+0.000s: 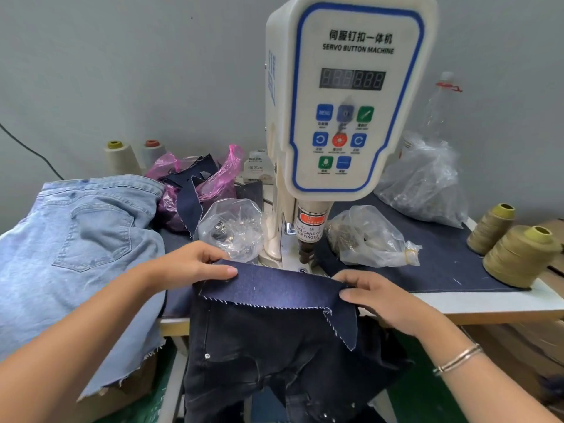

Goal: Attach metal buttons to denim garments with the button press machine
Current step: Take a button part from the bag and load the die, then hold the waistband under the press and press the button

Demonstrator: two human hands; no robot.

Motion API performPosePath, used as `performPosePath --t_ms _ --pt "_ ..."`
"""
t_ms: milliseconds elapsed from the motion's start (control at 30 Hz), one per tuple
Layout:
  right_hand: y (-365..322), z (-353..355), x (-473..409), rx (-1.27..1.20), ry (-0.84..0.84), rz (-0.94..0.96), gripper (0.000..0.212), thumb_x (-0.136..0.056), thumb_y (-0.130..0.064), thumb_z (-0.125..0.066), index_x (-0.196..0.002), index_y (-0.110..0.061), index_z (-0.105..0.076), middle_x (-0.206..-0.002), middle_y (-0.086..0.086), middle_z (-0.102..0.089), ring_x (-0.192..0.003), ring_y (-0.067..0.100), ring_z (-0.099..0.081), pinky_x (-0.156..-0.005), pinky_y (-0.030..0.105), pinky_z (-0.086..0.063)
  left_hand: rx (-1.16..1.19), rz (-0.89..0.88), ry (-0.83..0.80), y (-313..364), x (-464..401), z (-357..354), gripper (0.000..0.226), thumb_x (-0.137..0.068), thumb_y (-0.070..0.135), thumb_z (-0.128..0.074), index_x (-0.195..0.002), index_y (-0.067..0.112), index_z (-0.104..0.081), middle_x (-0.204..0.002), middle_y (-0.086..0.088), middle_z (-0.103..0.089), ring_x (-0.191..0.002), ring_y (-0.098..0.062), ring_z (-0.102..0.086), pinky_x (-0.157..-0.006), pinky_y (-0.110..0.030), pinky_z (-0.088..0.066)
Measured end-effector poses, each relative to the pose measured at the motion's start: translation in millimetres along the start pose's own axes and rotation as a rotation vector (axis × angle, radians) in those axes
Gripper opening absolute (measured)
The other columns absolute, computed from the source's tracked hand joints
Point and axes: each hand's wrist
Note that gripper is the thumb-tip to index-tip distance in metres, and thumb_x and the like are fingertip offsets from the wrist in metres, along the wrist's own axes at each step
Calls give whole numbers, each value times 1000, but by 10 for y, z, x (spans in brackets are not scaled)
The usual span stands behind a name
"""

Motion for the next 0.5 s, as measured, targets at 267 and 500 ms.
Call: performPosePath --t_ms 267,500 --pt "-169 -45 -186 180 -44 -31 25 -99 -4 -40 -96 -7 -65 -87 -4 -62 -84 3 -54 -77 14 -42 -809 382 10 97 -80 -71 15 -91 35 -51 -87 22 -55 -95 0 -64 -90 -19 -52 -84 -32 -32" --pt "-190 -112 -274 151 -52 -32 30 -100 -8 -39 -103 -22 -65 -91 -14 -69 -90 -2 -60 -78 12 -45 -627 -14 394 450 -214 -858 33 -89 49 -29 -81 28 -53 -86 4 -65 -89 -22 -59 -78 -36 -45"
Point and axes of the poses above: each hand's wrist, its own x-axis away from the middle knuckle, its own z-axis out of the back of the hand, y = z × x
